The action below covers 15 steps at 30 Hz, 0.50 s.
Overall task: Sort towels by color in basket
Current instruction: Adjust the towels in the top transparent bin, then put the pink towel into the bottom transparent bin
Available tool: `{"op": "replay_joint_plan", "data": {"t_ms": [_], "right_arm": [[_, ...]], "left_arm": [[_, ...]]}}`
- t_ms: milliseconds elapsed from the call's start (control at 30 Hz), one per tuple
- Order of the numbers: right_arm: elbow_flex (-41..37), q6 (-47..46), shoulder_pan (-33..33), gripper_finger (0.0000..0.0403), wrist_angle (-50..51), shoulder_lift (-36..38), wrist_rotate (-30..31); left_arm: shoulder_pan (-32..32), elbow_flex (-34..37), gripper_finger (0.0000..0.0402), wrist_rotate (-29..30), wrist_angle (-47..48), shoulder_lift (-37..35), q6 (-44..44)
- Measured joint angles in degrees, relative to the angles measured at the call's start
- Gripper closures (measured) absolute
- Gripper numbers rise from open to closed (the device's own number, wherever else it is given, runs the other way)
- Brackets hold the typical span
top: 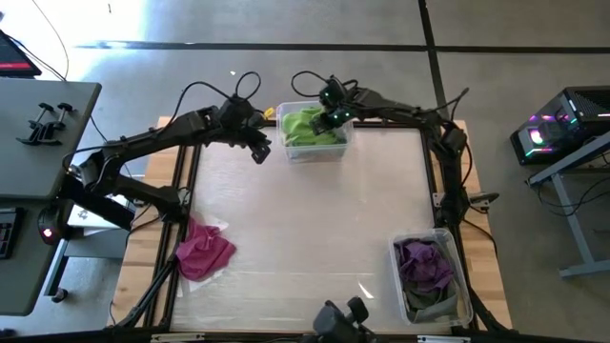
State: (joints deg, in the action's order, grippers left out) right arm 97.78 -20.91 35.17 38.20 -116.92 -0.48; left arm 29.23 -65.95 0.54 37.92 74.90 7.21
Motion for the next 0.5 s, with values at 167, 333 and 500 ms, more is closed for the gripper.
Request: {"op": "replay_joint_plan", "data": {"t_ms": [167, 333, 500], "right_arm": [[2.09, 0.39, -0.01, 0.0378, 0.56, 1.92, 0.70], [5.14, 3.12, 0.60, 0.0328, 2.25, 5.20, -2.18], [5.55, 6.37, -1.07, 0.0272, 1.51, 10.50, -4.38]], "left_arm": [[-0.42, 0.00, 0.0294, -6.12, 0.05, -3.66, -1.27], [-3.22, -0.02, 0.0305, -5.69, 2.98, -8.16, -0.96], [-7.68, -0.04, 0.0325, -3.78, 12.34, -10.98, 4.12]]}}
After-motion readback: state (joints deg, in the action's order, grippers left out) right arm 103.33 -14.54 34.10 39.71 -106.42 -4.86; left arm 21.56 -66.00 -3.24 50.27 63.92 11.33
